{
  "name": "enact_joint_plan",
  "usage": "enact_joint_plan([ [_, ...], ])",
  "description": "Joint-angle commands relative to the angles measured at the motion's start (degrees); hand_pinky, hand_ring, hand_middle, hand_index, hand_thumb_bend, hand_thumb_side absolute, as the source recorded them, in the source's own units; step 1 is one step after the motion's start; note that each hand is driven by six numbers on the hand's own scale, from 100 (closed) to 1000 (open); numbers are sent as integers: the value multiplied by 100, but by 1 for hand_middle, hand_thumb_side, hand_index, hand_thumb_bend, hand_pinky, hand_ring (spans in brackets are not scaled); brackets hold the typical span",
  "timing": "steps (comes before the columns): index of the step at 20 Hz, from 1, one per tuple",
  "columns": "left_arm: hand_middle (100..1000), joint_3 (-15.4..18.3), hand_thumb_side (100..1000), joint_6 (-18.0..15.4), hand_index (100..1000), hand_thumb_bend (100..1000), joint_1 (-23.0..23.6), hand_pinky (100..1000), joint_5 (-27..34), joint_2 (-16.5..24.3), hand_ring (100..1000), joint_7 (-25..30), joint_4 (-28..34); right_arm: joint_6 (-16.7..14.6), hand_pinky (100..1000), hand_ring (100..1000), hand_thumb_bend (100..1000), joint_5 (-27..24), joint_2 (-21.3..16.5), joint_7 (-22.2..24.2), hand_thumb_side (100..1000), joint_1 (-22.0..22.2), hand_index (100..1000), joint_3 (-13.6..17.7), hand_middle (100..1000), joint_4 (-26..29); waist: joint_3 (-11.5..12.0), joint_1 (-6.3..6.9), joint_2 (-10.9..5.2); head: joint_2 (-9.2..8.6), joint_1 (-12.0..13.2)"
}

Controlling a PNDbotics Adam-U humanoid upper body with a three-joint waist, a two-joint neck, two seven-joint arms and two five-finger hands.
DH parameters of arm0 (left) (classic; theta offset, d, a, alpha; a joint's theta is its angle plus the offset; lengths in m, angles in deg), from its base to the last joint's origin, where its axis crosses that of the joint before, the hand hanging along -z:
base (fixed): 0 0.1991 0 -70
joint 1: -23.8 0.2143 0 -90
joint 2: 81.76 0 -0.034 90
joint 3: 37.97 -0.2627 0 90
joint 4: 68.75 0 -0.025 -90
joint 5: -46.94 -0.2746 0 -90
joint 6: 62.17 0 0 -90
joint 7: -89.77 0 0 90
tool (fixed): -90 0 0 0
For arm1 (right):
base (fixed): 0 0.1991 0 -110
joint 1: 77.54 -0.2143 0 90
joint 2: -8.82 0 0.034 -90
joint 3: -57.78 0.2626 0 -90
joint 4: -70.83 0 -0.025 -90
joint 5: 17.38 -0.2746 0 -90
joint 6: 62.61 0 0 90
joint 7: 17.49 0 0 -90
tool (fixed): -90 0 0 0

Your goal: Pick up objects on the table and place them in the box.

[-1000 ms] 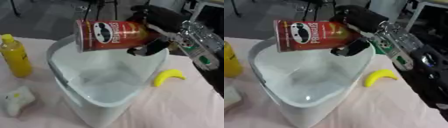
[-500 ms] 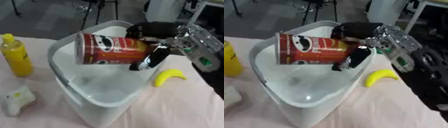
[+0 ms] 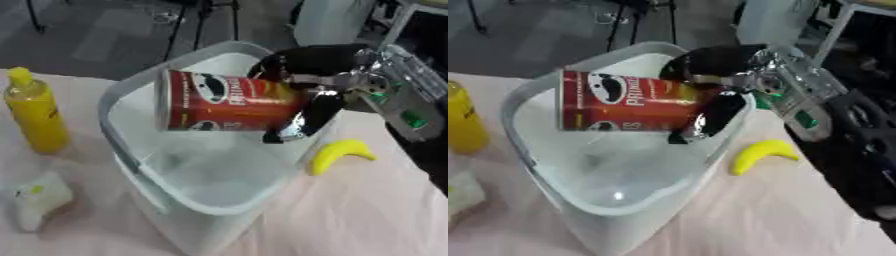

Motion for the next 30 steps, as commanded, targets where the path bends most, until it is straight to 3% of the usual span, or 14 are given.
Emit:
enact_joint_plan([
  [1,826,-17,1000,-9,882,232,-87,816,5,14,853,-2,84,33,1000,1000,396,34,-104,27,922,-167,1000,145,966,-24,14,25,-98,-90,-20],
  [9,825,-11,1000,-8,881,231,-98,818,-14,22,854,-15,84,140,1000,1000,421,-137,-114,89,968,-263,1000,185,1000,-15,67,-71,-55,-133,-73],
  [15,825,-4,1000,-6,877,228,-102,818,-31,37,854,-27,84,152,1000,1000,421,-131,-175,114,896,-251,1000,139,1000,154,64,-126,-23,-156,-59],
  [18,825,-6,1000,-5,878,228,-105,819,-36,40,854,-27,84,162,1000,1000,415,-166,-186,145,942,-249,1000,136,1000,227,61,-139,-14,-173,-58],
  [19,824,-6,1000,-4,878,228,-108,819,-38,40,854,-27,84,194,1000,1000,376,-234,-175,132,1000,-243,1000,146,1000,239,67,-144,-13,-182,-65],
  [20,824,-7,1000,-3,878,229,-110,819,-39,40,854,-26,84,232,1000,1000,247,-320,-170,113,1000,-238,1000,152,1000,251,72,-147,-12,-188,-69],
  [23,824,-10,1000,1,879,239,-114,820,-45,34,854,-19,84,430,1000,1000,249,-975,-139,-59,1000,-215,1000,175,1000,274,87,-159,-9,-214,-76],
  [24,824,-11,1000,1,878,240,-117,819,-48,32,854,-15,84,507,1000,1000,307,-1177,-139,-97,1000,-210,1000,179,1000,268,91,-161,-7,-222,-77],
  [26,824,-12,1000,2,878,242,-124,819,-51,35,854,-11,84,607,1000,1000,335,-1358,-166,-86,1000,-199,1000,177,1000,274,92,-167,-4,-229,-79],
  [27,824,-12,1000,4,878,248,-124,820,-54,39,854,-9,84,620,1000,1000,371,-1253,-213,-1,821,-196,1000,153,1000,292,86,-174,-2,-230,-71],
  [28,824,-12,1000,7,878,247,-124,820,-56,40,854,-8,84,608,1000,1000,393,-1084,-233,99,708,-193,1000,143,1000,320,82,-177,-1,-231,-68],
  [29,824,-17,1000,8,878,244,-128,820,-57,38,854,-5,84,577,1000,1000,402,-902,-244,221,622,-192,1000,128,1000,348,76,-184,1,-229,-69],
  [30,824,-21,1000,9,878,241,-133,820,-57,34,854,-2,84,543,1000,1000,398,-770,-238,319,644,-191,1000,130,1000,377,72,-187,2,-228,-70],
])
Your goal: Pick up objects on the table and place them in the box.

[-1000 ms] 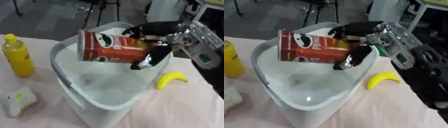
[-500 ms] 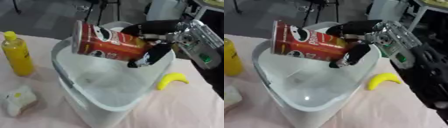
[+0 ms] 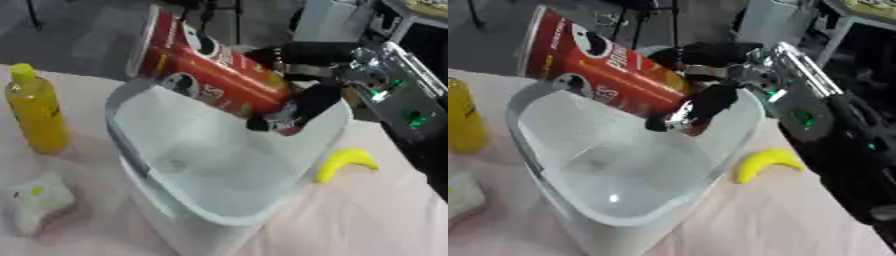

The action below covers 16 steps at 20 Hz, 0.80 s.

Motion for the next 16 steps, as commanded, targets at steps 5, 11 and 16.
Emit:
enact_joint_plan([
  [5,823,-21,1000,5,878,245,-103,820,-12,79,854,5,84,88,1000,1000,247,39,-239,-125,1000,-96,1000,109,1000,215,-8,41,-98,-91,8],
  [11,823,-23,1000,11,878,242,-110,821,-13,75,854,10,84,-134,1000,1000,395,415,-244,504,651,-86,1000,70,1000,205,0,28,-95,-126,7],
  [16,823,-22,1000,17,878,242,-110,820,-7,79,854,11,84,-138,1000,1000,389,351,-231,510,673,-100,1000,104,1000,229,-1,29,-97,-134,16],
])
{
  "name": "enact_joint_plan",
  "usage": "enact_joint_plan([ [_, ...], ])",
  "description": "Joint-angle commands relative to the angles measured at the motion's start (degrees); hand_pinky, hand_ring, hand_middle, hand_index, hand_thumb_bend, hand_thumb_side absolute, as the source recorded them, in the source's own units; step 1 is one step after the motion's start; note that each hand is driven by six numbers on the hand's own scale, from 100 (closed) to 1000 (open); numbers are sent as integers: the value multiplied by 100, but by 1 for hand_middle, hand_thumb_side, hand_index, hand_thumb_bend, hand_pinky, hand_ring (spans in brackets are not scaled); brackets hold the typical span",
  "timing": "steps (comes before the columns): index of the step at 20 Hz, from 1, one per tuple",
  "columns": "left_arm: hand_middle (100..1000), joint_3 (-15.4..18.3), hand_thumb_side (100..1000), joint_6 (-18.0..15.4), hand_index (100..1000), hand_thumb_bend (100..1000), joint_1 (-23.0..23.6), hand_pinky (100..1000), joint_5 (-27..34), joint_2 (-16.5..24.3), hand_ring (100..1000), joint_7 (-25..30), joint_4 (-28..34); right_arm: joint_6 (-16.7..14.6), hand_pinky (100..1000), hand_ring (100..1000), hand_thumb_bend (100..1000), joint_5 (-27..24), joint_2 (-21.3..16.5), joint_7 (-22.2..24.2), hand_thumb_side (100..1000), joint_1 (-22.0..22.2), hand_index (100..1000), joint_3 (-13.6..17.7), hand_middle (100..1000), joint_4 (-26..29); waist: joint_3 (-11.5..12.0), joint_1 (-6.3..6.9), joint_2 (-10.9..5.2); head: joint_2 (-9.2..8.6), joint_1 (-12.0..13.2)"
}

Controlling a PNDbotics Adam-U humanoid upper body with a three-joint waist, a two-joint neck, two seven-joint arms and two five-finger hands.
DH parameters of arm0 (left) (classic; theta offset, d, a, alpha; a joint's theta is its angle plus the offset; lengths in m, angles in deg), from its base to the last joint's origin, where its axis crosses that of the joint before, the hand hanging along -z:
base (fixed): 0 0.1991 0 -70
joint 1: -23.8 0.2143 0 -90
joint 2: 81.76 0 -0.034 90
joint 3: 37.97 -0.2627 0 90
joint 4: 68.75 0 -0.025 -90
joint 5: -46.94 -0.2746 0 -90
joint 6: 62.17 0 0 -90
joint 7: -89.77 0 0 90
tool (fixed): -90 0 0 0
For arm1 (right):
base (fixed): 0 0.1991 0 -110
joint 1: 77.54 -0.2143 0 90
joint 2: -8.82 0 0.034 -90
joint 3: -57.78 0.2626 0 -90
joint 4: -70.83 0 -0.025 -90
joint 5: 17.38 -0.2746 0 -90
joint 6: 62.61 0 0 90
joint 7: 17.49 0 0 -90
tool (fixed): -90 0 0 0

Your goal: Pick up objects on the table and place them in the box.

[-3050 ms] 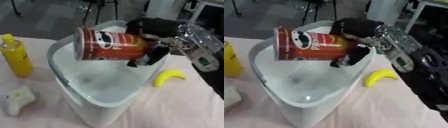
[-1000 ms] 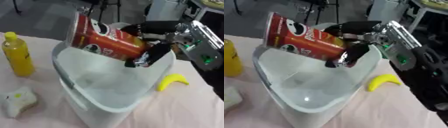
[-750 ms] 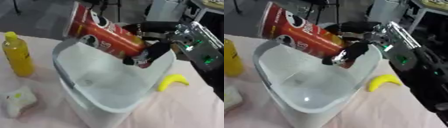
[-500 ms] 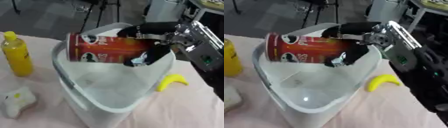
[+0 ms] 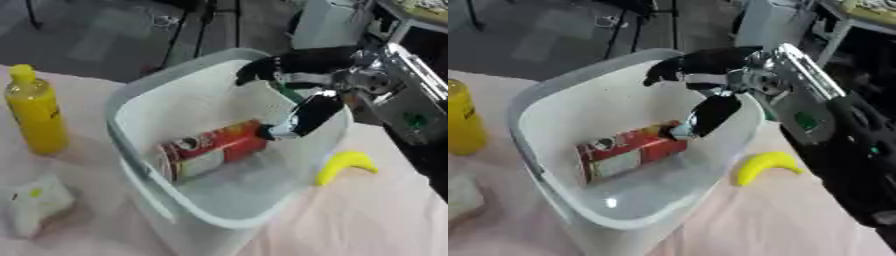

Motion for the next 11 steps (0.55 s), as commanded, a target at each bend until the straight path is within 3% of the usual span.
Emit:
enact_joint_plan([
  [1,823,-3,1000,0,878,241,-82,820,-6,79,854,-8,84,-9,1000,1000,373,-19,-184,-16,696,-102,1000,101,1000,120,-9,50,-104,-84,17],
  [4,823,-2,1000,1,877,240,-80,820,-8,82,854,-10,84,-11,1000,1000,338,-60,-196,-120,759,-98,1000,103,1000,151,-11,56,-113,-94,21],
  [5,823,0,1000,3,878,238,-77,820,-9,81,854,-11,84,-3,1000,1000,167,-69,-201,-245,954,-105,1000,134,1000,188,-14,62,-118,-96,22],
  [6,823,1,1000,5,878,238,-74,820,-9,81,854,-13,84,25,1000,1000,167,-74,-209,-477,954,-102,1000,165,1000,234,-19,67,-120,-99,24],
  [7,823,1,1000,7,878,234,-71,820,-9,80,854,-14,84,58,980,1000,100,-85,-212,-715,1000,-94,983,180,975,267,-21,73,-123,-100,24],
  [11,823,7,1000,13,878,233,-50,820,-8,80,853,-19,84,168,953,999,100,-145,-278,-1462,976,-37,983,150,950,406,-41,110,-151,-79,33],
])
